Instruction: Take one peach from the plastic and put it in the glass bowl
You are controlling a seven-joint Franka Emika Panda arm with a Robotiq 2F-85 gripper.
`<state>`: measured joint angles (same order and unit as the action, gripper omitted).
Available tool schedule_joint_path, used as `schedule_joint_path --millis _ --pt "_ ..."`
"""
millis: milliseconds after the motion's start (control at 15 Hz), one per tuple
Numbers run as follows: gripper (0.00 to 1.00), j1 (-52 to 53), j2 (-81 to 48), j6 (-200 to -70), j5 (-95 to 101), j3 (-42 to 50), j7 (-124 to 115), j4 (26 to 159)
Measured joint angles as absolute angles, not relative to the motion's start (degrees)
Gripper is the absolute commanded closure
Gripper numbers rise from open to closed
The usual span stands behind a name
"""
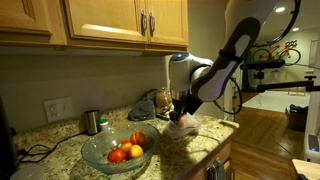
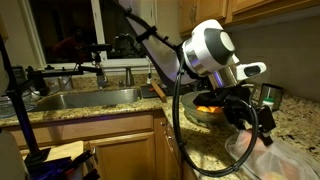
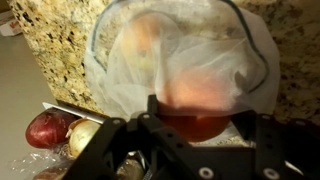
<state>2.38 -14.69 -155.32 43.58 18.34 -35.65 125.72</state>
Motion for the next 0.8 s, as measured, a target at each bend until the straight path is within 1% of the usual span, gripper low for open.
schedule_joint_path --millis 800 --pt "0.53 2.4 -10.7 -155.3 51.1 17.8 -42.2 127.3"
